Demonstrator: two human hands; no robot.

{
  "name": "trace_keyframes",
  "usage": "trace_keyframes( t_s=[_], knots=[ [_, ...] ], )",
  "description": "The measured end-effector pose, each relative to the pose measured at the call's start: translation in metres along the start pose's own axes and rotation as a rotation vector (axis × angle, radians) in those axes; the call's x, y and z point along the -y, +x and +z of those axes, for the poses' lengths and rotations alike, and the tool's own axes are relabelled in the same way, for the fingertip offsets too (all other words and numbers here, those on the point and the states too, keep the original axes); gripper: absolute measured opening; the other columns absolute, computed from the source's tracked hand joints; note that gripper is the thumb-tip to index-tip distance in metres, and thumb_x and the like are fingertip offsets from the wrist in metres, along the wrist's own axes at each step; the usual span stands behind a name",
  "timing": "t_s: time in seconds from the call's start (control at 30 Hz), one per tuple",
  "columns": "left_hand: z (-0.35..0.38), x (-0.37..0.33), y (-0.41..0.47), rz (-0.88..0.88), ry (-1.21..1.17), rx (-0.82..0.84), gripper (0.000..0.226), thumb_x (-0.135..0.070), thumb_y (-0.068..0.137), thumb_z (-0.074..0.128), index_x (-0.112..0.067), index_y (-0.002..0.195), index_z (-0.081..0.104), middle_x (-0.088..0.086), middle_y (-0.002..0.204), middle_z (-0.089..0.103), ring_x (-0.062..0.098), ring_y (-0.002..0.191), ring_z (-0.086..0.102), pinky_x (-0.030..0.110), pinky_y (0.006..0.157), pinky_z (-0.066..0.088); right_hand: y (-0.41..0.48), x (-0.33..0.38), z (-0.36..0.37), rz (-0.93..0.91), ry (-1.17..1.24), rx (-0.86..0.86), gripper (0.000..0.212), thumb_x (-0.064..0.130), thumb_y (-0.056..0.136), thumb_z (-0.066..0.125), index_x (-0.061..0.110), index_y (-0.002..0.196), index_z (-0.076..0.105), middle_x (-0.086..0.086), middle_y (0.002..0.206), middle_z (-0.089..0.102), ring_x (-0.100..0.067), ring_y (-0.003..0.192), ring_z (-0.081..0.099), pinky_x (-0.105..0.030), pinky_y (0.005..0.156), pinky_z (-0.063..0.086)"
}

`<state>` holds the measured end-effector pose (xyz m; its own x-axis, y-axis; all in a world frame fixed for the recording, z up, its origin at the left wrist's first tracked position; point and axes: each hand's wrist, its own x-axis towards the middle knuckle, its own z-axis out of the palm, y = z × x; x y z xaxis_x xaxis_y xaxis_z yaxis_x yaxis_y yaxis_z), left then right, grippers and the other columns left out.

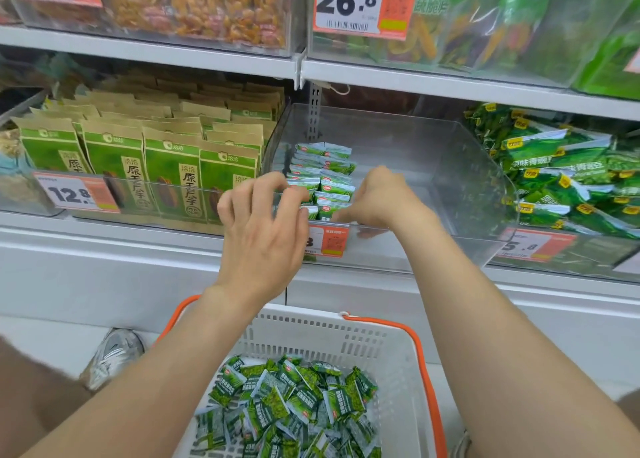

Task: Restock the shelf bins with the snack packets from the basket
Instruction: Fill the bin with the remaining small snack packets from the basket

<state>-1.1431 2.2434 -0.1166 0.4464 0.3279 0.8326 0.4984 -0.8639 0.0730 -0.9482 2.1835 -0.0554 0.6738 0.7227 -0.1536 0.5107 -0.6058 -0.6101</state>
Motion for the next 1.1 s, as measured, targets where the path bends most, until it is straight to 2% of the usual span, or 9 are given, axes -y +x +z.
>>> trace_keyframes(
  t_s=[0.1,0.23,0.3,0.37,0.47,0.7,0.8,0.9,1.1],
  knots=[
    [-0.005,0.001,-0.009,0.116,-0.078,-0.038,0.012,-0.017,0.099,0.057,-0.007,0.096,0.063,0.015,0.098,0.056,0.034,0.087,0.047,0.046,0.072,0.037,-0.006,-0.009,-0.001,-0.129,-0.12,-0.317,0.034,0.046,0.085,0.074,0.015,0.081,0.061,-0.012,0.088,0.066,-0.027,0.094,0.061,-0.03,0.066,0.045],
    [-0.001,0.009,-0.037,0.217,-0.202,0.237,0.023,-0.026,0.096,0.051,-0.016,0.076,0.057,0.001,0.072,0.052,0.028,0.061,0.051,0.038,0.052,0.042,-0.058,-0.006,0.017,-0.586,0.037,-0.82,0.014,0.024,0.091,0.057,0.018,0.08,0.064,0.005,0.059,0.06,-0.023,0.058,0.056,-0.034,0.055,0.041],
    [0.005,0.01,-0.052,0.152,-0.141,0.625,0.031,-0.04,0.096,0.044,-0.022,0.073,0.053,-0.002,0.07,0.057,0.03,0.06,0.058,0.036,0.053,0.047,-0.081,-0.008,0.04,-0.802,0.032,-0.858,0.014,0.02,0.086,0.056,0.017,0.074,0.063,0.004,0.051,0.053,-0.025,0.046,0.05,-0.031,0.047,0.037],
    [0.014,0.014,-0.067,0.124,-0.041,1.036,0.032,-0.046,0.099,0.041,-0.023,0.082,0.057,0.0,0.082,0.065,0.03,0.074,0.063,0.035,0.062,0.046,-0.092,-0.014,0.065,-0.9,-0.027,-0.659,0.016,0.024,0.08,0.051,0.017,0.07,0.062,0.003,0.049,0.052,-0.029,0.045,0.05,-0.031,0.046,0.039],
    [0.018,0.015,-0.091,0.14,-0.035,1.396,0.025,-0.04,0.102,0.046,-0.022,0.094,0.062,0.004,0.098,0.07,0.026,0.083,0.062,0.035,0.072,0.049,-0.091,-0.038,0.1,-0.744,-0.288,-0.158,0.022,0.035,0.076,0.044,0.021,0.07,0.059,-0.001,0.062,0.061,-0.033,0.062,0.057,-0.033,0.053,0.039],
    [0.033,-0.007,-0.151,0.258,0.019,1.717,0.028,-0.02,0.103,0.044,-0.016,0.078,0.054,0.002,0.077,0.056,0.025,0.072,0.058,0.04,0.068,0.056,-0.1,-0.178,0.21,-0.202,-0.621,0.675,0.011,0.011,0.09,0.055,0.009,0.082,0.063,-0.014,0.084,0.065,-0.033,0.072,0.061,-0.039,0.069,0.058],
    [0.038,-0.012,-0.166,0.287,0.013,1.755,0.029,-0.017,0.105,0.043,-0.015,0.077,0.052,0.003,0.075,0.053,0.021,0.063,0.049,0.035,0.055,0.043,-0.117,-0.212,0.239,-0.149,-0.659,0.805,0.031,0.032,0.096,0.066,0.008,0.114,0.061,-0.014,0.102,0.065,-0.033,0.086,0.065,-0.038,0.068,0.053],
    [0.041,-0.013,-0.171,0.284,-0.004,1.776,0.028,-0.018,0.105,0.043,-0.013,0.081,0.056,0.004,0.077,0.056,0.024,0.066,0.052,0.037,0.058,0.047,-0.126,-0.215,0.258,-0.138,-0.673,0.865,0.046,0.05,0.093,0.069,0.013,0.117,0.054,-0.005,0.102,0.059,-0.028,0.093,0.062,-0.04,0.076,0.056],
    [0.044,-0.012,-0.166,0.239,-0.072,1.76,0.028,-0.021,0.105,0.042,-0.01,0.097,0.066,0.008,0.088,0.065,0.025,0.071,0.057,0.037,0.063,0.05,-0.136,-0.204,0.273,-0.255,-0.747,0.9,0.046,0.041,0.096,0.072,0.008,0.123,0.054,-0.012,0.117,0.06,-0.033,0.107,0.06,-0.043,0.086,0.049]
  ],
)
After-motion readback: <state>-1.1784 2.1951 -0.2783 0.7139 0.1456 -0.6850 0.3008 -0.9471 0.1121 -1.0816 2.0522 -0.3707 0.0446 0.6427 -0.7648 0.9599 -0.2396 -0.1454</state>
